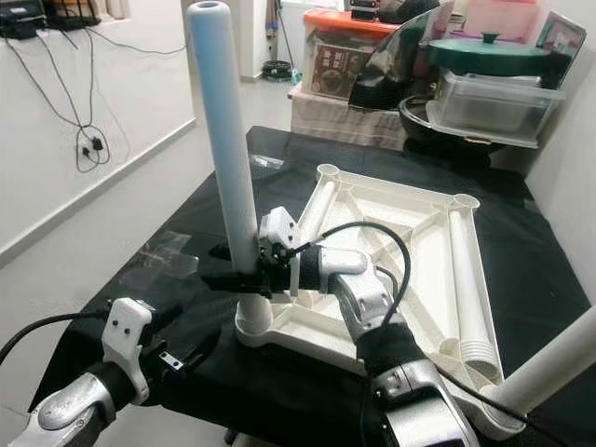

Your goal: Building children table

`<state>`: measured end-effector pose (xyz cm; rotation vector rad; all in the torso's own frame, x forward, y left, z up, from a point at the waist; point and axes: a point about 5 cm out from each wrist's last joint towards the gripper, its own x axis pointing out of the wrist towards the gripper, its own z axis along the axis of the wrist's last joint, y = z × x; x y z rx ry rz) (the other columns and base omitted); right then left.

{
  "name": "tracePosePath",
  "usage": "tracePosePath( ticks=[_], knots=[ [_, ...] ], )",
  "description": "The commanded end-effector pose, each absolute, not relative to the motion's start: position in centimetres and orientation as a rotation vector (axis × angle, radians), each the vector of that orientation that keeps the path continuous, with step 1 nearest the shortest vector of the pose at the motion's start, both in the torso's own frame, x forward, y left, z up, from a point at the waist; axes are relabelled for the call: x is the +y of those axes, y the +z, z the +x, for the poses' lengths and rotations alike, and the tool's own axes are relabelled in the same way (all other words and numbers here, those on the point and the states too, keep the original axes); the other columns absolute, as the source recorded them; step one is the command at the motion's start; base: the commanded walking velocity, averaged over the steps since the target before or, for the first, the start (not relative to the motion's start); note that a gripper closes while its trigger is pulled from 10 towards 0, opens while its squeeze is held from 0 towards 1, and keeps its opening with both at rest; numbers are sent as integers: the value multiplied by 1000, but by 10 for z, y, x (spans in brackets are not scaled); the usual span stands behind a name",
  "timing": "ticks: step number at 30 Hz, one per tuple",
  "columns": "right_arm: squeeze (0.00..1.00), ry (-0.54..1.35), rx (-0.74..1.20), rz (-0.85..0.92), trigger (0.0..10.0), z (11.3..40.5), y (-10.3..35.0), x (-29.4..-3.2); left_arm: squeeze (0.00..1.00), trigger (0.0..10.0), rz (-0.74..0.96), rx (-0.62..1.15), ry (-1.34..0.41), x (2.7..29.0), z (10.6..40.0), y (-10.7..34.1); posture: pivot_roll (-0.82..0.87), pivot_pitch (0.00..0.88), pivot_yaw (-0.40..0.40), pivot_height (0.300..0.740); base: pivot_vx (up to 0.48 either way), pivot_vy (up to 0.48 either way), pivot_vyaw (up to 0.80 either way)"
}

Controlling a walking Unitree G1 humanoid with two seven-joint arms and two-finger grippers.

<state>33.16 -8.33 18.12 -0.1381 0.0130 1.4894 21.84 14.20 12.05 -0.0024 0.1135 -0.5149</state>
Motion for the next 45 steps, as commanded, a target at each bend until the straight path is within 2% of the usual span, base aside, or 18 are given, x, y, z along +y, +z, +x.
tracePosePath(
  ticks=[1, 8, 11, 12, 13, 14, 15, 17, 18, 19, 20, 22, 23, 25, 34, 37, 45],
  knots=[
    [0, 1526, 182, -111, 10000, 324, 148, -79, 0, 10000, -9, 117, -507, 142, 217, 121, 122, 0, -111, 740, 0, 0, 0],
    [0, 1544, 185, -88, 10000, 322, 144, -77, 0, 10000, -13, 121, -499, 143, 214, 121, 122, 0, -112, 740, 0, 0, 0],
    [0, 1496, 186, -65, 10000, 323, 141, -77, 0, 10000, -15, 123, -497, 143, 214, 120, 118, 0, -112, 740, 0, 0, 0],
    [0, 1444, 195, -54, 10000, 325, 138, -77, 0, 10000, -16, 124, -496, 143, 214, 120, 118, 0, -112, 740, 0, 0, 0],
    [0, 1303, 221, -49, 10000, 330, 133, -74, 0, 10000, -18, 123, -492, 144, 214, 120, 113, 0, -113, 740, 0, 0, 0],
    [0, 1303, 221, -49, 10000, 330, 133, -74, 0, 10000, -18, 123, -492, 144, 214, 120, 113, 0, -113, 740, 0, 0, 0],
    [0, 1206, 241, -50, 10000, 334, 129, -73, 0, 10000, -19, 123, -489, 144, 215, 120, 113, 0, -113, 740, 0, 0, 0],
    [0, 1206, 241, -50, 10000, 334, 129, -73, 0, 10000, -19, 123, -489, 144, 215, 120, 113, 0, -113, 740, 0, 0, 0],
    [0, 1051, 265, -61, 10000, 339, 124, -74, 0, 10000, -19, 123, -485, 144, 214, 120, 110, 0, -112, 740, 0, 0, 0],
    [0, 1051, 265, -61, 10000, 339, 124, -74, 0, 10000, -19, 123, -485, 144, 214, 120, 110, 0, -112, 740, 0, 0, 0],
    [0, 858, 281, -42, 10000, 343, 119, -77, 0, 10000, -19, 124, -479, 145, 214, 119, 109, 0, -109, 740, 0, 0, 0],
    [0, 621, 292, -31, 10000, 344, 112, -86, 0, 10000, -18, 126, -470, 146, 213, 119, 109, 0, -108, 740, 0, 0, 0],
    [0, 621, 292, -31, 10000, 344, 112, -86, 0, 10000, -18, 126, -470, 146, 213, 119, 109, 0, -108, 740, 0, 0, 0],
    [0, 435, 279, -26, 10000, 346, 107, -99, 0, 10000, -16, 124, -464, 148, 214, 119, 107, 0, -106, 740, 0, 0, 0],
    [0, 106, 237, -76, 10000, 352, 106, -136, 0, 10000, -6, 118, -432, 153, 217, 119, 100, 0, -105, 740, 0, 0, 0],
    [0, 18, 244, -52, 10000, 350, 106, -136, 0, 10000, -3, 118, -422, 153, 218, 119, 99, 0, -104, 740, 0, 0, 0],
    [0, -49, 255, -38, 10000, 344, 100, -135, 0, 10000, 3, 118, -409, 155, 219, 119, 100, 0, -99, 740, 0, 0, 0]
  ],
)
